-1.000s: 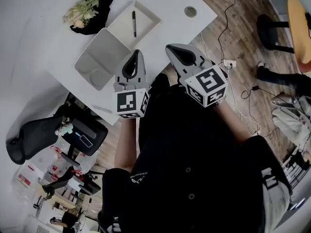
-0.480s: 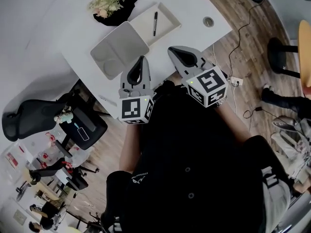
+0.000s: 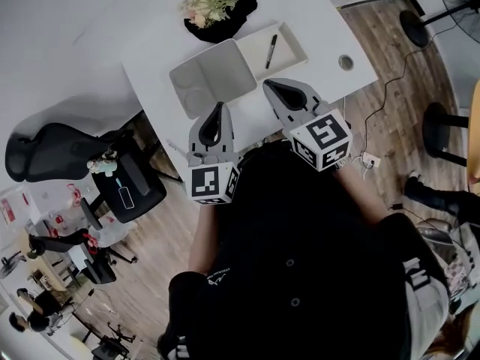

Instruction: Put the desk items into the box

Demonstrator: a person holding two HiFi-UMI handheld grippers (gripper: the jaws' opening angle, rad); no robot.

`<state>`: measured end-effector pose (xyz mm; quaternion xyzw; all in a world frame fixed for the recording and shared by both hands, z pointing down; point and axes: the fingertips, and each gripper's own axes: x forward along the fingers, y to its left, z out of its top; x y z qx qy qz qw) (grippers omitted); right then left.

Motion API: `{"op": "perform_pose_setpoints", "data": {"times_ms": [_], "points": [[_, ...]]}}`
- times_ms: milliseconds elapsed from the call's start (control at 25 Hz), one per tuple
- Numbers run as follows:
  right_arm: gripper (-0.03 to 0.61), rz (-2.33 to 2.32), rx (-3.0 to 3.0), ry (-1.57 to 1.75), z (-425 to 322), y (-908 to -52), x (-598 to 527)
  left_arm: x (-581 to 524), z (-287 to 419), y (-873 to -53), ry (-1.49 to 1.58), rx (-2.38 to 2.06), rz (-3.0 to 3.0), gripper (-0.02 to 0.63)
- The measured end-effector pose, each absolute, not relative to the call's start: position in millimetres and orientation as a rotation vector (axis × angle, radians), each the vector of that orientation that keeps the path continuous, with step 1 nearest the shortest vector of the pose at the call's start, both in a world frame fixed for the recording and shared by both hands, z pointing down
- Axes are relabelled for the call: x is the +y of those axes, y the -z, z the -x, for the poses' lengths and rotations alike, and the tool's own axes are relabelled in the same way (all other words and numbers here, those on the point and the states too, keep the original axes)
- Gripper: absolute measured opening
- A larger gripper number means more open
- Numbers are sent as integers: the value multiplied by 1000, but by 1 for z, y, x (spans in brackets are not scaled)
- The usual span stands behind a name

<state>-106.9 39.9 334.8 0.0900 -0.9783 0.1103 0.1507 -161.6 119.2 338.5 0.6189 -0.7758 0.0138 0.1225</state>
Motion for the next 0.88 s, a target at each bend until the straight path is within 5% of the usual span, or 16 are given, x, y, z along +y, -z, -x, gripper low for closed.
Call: {"op": "perform_pose_setpoints", "data": {"times_ms": [880], "points": [[-2, -224, -2916, -209, 125, -292, 29, 127, 187, -304, 24, -2485, -1693, 8]]}}
